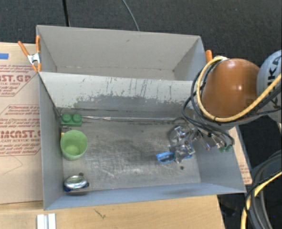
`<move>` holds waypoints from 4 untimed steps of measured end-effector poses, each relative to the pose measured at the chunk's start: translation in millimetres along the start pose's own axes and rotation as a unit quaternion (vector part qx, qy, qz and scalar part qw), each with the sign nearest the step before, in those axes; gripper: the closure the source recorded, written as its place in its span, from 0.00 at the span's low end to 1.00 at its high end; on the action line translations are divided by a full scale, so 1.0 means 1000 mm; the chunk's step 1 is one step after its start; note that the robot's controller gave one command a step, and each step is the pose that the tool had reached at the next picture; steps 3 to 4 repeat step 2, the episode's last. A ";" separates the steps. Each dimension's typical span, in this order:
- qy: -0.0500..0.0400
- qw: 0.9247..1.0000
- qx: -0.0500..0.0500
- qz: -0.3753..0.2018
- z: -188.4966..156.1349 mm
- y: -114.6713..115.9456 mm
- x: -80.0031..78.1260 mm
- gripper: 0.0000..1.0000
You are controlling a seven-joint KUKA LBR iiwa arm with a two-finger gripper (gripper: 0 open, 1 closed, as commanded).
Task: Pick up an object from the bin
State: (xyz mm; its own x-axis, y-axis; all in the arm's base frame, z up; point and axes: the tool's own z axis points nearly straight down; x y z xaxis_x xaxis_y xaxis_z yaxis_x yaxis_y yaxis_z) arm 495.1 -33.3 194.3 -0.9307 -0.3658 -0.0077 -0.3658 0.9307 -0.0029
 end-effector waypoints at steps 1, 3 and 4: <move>0.001 0.993 -0.001 -0.120 -0.052 0.018 -0.009 1.00; 0.001 0.982 0.000 -0.190 -0.070 -0.026 -0.024 1.00; 0.001 0.982 0.000 -0.190 -0.070 -0.026 -0.024 1.00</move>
Offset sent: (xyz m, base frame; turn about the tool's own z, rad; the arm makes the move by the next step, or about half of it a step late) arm 0.0004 0.0182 0.0514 -0.2395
